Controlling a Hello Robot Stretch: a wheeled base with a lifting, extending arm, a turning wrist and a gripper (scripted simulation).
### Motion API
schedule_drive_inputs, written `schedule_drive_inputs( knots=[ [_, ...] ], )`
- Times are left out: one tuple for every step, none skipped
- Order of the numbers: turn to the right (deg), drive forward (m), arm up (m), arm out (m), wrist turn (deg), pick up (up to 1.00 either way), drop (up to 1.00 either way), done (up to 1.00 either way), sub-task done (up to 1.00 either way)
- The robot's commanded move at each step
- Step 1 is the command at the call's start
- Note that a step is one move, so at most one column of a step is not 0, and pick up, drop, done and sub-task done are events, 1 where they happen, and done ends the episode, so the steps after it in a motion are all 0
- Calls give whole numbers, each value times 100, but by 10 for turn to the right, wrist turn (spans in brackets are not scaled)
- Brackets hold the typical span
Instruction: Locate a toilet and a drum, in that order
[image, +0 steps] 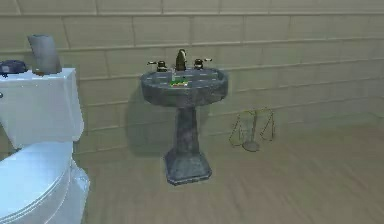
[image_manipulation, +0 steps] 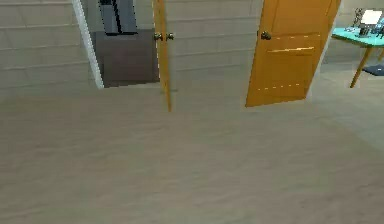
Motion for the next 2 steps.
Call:
schedule_drive_inputs(
  knots=[
    [-120, 0, 0, 0, 0, 0, 0, 0, 0],
    [0, 45, 0, 0, 0, 0, 0, 0, 0]
  ],
)
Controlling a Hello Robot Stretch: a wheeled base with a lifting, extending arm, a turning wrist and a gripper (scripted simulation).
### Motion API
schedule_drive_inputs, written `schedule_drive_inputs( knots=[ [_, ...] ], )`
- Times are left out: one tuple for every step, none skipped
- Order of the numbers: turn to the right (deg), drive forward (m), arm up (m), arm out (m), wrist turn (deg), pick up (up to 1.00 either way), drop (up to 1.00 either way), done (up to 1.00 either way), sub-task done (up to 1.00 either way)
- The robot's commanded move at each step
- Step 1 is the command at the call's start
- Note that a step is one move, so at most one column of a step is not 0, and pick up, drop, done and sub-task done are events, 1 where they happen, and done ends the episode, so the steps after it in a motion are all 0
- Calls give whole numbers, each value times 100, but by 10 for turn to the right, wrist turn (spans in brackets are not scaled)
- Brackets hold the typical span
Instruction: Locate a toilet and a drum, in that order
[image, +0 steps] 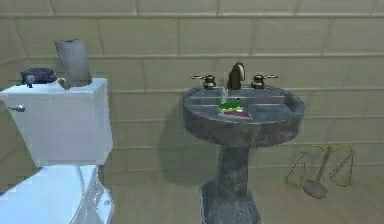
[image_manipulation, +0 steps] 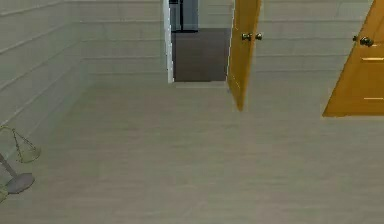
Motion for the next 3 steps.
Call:
schedule_drive_inputs(
  knots=[
    [-390, 0, 0, 0, 0, 0, 0, 0, 0],
    [0, 0, 0, 0, 0, 0, 0, 0, 100],
    [-450, 0, 0, 0, 0, 0, 0, 0, 0]
  ],
)
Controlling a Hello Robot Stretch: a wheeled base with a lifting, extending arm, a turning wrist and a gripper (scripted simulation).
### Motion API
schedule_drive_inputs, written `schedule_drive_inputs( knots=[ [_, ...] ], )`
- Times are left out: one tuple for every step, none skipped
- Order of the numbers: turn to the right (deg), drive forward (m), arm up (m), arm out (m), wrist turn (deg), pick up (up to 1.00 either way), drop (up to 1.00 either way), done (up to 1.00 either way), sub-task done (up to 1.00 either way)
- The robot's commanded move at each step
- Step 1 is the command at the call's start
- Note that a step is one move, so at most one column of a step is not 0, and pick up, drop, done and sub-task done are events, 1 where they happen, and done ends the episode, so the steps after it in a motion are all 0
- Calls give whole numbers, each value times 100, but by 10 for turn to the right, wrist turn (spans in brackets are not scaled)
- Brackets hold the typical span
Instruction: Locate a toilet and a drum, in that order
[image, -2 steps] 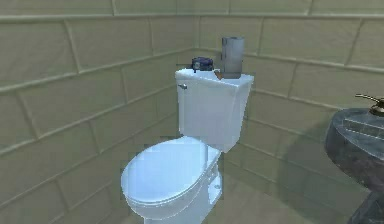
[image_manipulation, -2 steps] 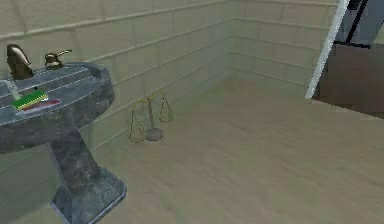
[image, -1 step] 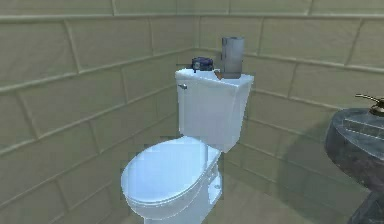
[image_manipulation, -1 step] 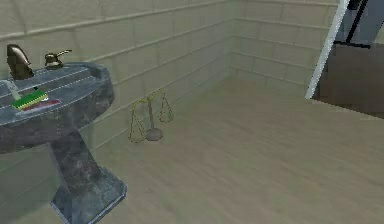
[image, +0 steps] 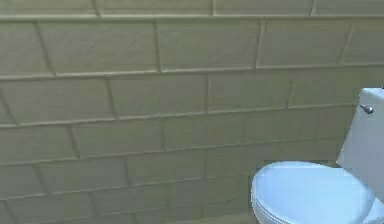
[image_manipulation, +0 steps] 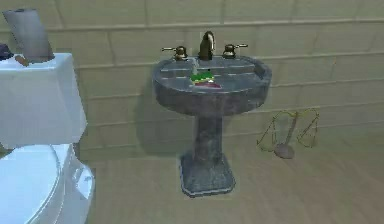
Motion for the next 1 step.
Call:
schedule_drive_inputs(
  knots=[
    [-450, 0, 0, 0, 0, 0, 0, 0, 0]
  ],
)
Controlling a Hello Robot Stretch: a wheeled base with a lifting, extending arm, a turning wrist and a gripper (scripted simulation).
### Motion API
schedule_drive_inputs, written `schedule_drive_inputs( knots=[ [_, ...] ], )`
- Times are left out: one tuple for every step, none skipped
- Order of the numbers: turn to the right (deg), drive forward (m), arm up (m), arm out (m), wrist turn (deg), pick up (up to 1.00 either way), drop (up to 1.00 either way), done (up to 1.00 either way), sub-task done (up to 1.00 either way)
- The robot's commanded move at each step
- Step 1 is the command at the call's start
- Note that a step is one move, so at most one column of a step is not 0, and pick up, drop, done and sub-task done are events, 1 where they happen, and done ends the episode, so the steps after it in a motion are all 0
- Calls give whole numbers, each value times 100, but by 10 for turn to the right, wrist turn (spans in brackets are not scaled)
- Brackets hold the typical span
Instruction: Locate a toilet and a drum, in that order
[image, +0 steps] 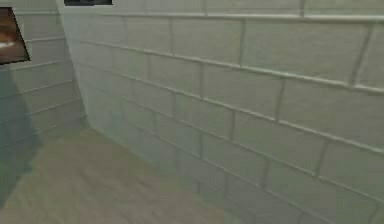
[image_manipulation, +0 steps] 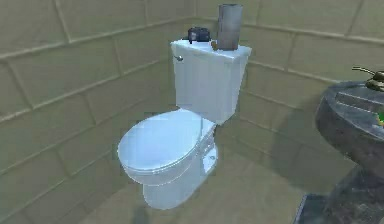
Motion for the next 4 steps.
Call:
schedule_drive_inputs(
  knots=[
    [-450, 0, 0, 0, 0, 0, 0, 0, 0],
    [-330, 0, 0, 0, 0, 0, 0, 0, 0],
    [0, 100, 0, 0, 0, 0, 0, 0, 0],
    [0, 80, 0, 0, 0, 0, 0, 0, 0]
  ],
)
